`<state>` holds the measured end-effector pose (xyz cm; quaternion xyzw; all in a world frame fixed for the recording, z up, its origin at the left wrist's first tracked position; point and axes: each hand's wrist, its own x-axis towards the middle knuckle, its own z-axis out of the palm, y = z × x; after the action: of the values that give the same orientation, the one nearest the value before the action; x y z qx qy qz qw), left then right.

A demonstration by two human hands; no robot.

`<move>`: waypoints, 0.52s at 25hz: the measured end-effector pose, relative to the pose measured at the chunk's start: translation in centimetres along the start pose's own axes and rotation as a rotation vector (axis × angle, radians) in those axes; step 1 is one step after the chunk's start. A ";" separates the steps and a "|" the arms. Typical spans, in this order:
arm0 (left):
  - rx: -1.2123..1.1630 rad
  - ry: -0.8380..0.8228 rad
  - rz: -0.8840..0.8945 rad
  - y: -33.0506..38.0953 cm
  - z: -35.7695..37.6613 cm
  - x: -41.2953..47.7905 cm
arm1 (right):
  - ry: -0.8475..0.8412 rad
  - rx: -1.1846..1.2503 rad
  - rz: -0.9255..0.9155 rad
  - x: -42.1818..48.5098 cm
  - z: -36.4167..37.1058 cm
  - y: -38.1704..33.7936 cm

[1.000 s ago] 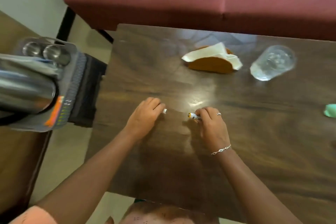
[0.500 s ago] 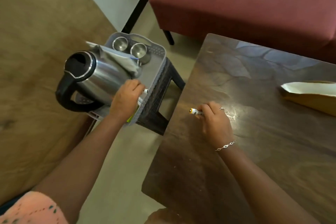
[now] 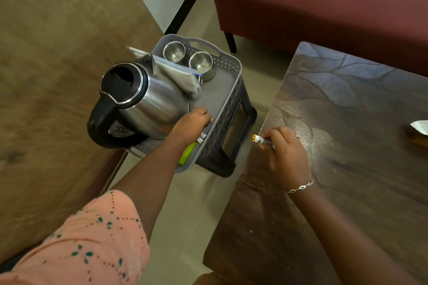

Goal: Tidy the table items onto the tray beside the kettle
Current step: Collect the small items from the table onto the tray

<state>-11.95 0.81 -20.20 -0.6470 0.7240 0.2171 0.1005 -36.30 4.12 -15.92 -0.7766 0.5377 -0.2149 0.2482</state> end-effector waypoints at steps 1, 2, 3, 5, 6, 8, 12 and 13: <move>-0.063 0.019 -0.031 -0.2 0.3 0.2 | -0.003 0.001 0.003 0.2 0.2 -0.1; -0.115 0.036 -0.059 -0.3 0.5 0.3 | -0.005 -0.001 -0.006 0.3 0.5 -0.2; -0.153 0.047 -0.078 -0.5 0.6 0.4 | -0.012 -0.002 -0.017 0.5 0.7 -0.3; -0.188 0.052 -0.089 -0.8 0.7 0.7 | -0.033 -0.005 -0.020 0.7 1.0 -0.4; -0.202 0.057 -0.098 -0.8 0.8 1.0 | -0.040 -0.008 -0.018 0.7 1.1 -0.4; -0.207 0.055 -0.120 -0.6 0.7 1.7 | -0.045 -0.015 -0.018 0.8 1.3 -0.3; -0.112 -0.019 -0.061 -0.8 0.3 2.8 | -0.051 -0.027 -0.013 1.1 1.6 -0.1; -0.075 -0.036 -0.026 -0.9 0.2 2.8 | -0.054 -0.024 -0.011 1.1 1.6 -0.1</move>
<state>-11.50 -1.68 -21.70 -0.6556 0.7049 0.2546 0.0921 -34.90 3.34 -17.08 -0.7880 0.5290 -0.1887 0.2521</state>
